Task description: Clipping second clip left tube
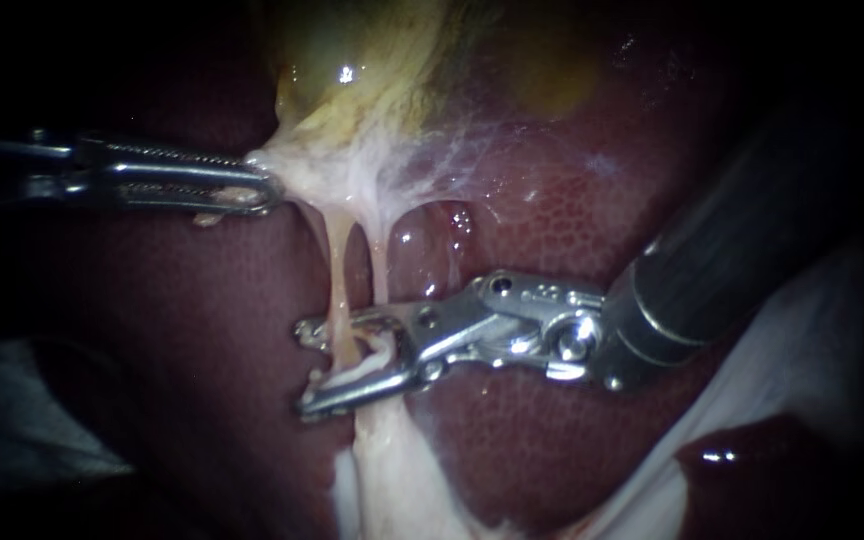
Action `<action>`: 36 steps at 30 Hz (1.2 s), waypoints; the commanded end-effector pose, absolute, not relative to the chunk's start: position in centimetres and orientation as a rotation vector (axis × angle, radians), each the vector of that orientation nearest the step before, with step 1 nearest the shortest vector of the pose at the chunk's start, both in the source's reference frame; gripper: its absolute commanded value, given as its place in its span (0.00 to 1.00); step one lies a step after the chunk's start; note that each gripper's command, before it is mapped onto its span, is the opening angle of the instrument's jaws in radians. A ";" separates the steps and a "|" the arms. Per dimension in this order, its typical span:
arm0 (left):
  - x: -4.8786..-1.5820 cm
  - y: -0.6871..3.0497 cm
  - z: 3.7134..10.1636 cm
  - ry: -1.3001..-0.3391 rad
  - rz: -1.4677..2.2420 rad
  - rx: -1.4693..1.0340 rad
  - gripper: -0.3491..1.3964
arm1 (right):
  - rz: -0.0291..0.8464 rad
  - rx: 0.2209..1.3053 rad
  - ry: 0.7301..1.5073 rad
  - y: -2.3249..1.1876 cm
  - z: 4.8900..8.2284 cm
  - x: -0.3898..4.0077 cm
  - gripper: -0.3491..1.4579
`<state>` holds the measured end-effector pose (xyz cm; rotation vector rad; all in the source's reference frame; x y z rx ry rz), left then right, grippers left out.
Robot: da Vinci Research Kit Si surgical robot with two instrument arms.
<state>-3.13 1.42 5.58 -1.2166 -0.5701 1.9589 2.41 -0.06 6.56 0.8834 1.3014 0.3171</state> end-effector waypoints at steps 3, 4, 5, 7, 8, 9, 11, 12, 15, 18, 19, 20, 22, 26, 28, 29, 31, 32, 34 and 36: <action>-3.13 1.42 5.58 -0.570 1.959 -1.216 0.00 | 0.305 0.892 1.305 -0.12 6.46 2.43 0.47; -3.13 1.42 5.58 -0.570 1.959 -1.216 0.00 | 0.302 0.894 1.306 -0.14 6.43 2.44 0.47; -3.13 1.42 5.57 -0.570 1.959 -1.216 0.00 | 0.301 0.896 1.309 -0.16 6.40 2.44 0.46; -3.13 1.42 5.57 -0.570 1.959 -1.216 0.00 | 0.297 0.899 1.309 -0.20 6.34 2.46 0.46; -3.13 1.42 5.57 -0.570 1.959 -1.216 0.00 | 0.296 0.900 1.310 -0.21 6.32 2.47 0.46; -3.13 1.42 5.57 -0.570 1.959 -1.216 0.00 | 0.294 0.901 1.310 -0.22 6.30 2.47 0.45; -3.13 1.42 5.57 -0.570 1.959 -1.216 0.00 | 0.293 0.902 1.310 -0.23 6.28 2.48 0.44; -3.13 1.42 5.57 -0.570 1.959 -1.216 0.00 | 0.298 0.906 1.308 -0.23 6.28 2.48 0.43; -3.13 1.42 5.57 -0.570 1.959 -1.216 0.00 | 0.310 0.921 1.302 -0.23 6.28 2.47 0.40; -3.13 1.43 5.57 -0.570 1.959 -1.216 0.00 | 0.314 0.926 1.300 -0.23 6.27 2.45 0.35; -3.13 1.43 5.57 -0.570 1.958 -1.216 0.00 | 0.314 0.928 1.301 -0.22 6.26 2.43 0.32; -3.13 1.43 5.57 -0.570 1.958 -1.216 0.00 | 0.314 0.928 1.301 -0.21 6.25 2.42 0.30; -3.13 1.43 5.57 -0.570 1.958 -1.216 0.00 | 0.314 0.931 1.302 -0.19 6.23 2.40 0.26; -3.14 1.43 5.57 -0.570 1.958 -1.216 0.00 | 0.326 0.943 1.298 -0.13 6.18 2.36 0.14; -3.14 1.43 5.57 -0.570 1.958 -1.216 0.00 | 0.335 0.963 1.293 -0.12 6.16 2.33 0.03; -3.14 1.43 5.57 -0.570 1.958 -1.216 0.00 | 0.334 0.973 1.291 -0.12 6.16 2.32 0.00; -3.14 1.43 5.57 -0.570 1.958 -1.216 0.00 | 0.352 0.991 1.282 -0.12 6.14 2.32 0.00; -3.14 1.43 5.57 -0.570 1.958 -1.216 0.00 | 0.356 0.995 1.280 -0.12 6.13 2.32 0.00; -3.14 1.43 5.57 -0.570 1.958 -1.216 0.00 | 0.352 0.998 1.281 -0.13 6.12 2.33 0.00; -3.14 1.43 5.57 -0.570 1.958 -1.216 0.00 | 0.341 1.007 1.282 -0.14 6.11 2.33 0.00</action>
